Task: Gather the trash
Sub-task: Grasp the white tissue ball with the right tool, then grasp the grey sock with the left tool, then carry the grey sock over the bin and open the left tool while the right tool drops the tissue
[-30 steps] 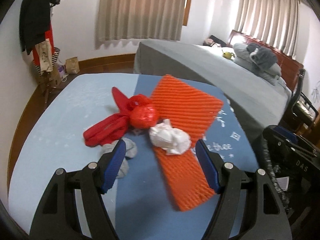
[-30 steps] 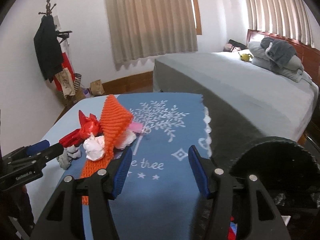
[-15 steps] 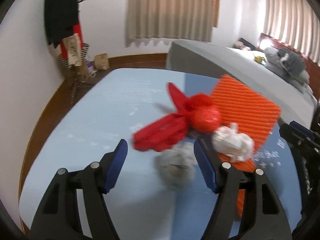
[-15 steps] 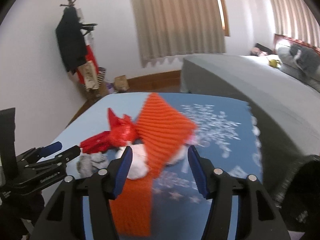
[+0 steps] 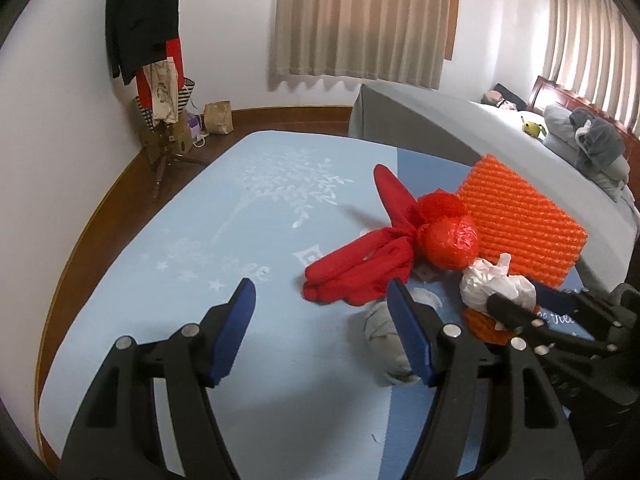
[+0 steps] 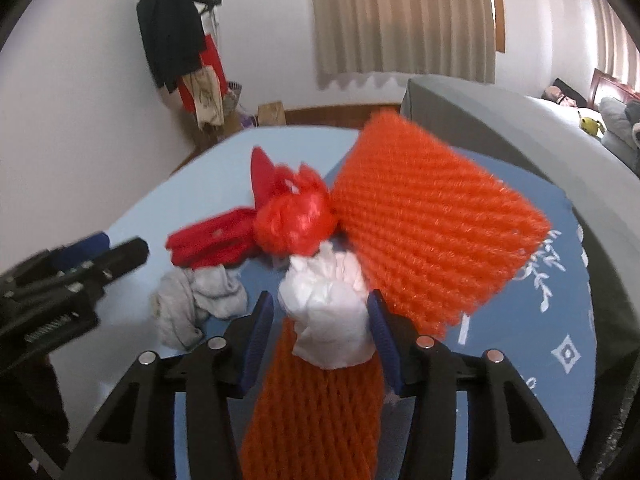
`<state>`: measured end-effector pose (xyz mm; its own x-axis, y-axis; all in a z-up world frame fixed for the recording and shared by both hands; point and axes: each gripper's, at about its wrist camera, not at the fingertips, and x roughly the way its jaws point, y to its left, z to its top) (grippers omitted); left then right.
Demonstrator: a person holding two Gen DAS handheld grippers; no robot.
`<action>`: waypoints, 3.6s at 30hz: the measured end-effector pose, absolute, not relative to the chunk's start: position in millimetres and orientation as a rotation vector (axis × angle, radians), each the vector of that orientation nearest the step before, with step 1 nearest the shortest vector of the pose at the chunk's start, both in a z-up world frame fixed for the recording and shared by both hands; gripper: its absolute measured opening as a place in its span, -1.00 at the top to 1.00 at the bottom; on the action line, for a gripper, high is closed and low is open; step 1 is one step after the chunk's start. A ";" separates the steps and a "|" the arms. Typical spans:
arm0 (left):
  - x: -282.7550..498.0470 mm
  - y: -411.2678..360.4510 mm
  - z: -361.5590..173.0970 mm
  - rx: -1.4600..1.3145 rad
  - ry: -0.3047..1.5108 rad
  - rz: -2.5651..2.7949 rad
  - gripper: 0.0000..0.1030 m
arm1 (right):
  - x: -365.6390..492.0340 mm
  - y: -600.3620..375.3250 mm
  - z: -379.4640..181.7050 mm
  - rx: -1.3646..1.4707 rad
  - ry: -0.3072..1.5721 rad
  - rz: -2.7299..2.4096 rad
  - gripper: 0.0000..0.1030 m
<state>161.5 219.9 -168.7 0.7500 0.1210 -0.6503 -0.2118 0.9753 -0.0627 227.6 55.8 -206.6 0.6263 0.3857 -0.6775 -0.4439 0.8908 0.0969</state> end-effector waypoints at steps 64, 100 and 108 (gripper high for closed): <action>123.8 79.1 -99.9 -0.105 0.625 -0.106 0.27 | 127.8 -92.9 -104.1 0.054 0.553 0.337 0.45; 88.7 -75.9 -66.1 0.010 0.550 -0.439 0.27 | 45.4 -249.6 -74.1 0.138 0.466 -0.009 0.45; 82.9 -110.9 -62.1 0.038 0.533 -0.520 0.27 | 30.2 -280.5 -74.6 0.152 0.469 -0.080 0.45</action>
<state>82.9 -110.9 -62.1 0.7351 -0.4636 -0.4947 0.4831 0.8701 -0.0976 30.2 -280.5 -74.6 0.8892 -0.0414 -0.4557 0.1115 0.9855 0.1279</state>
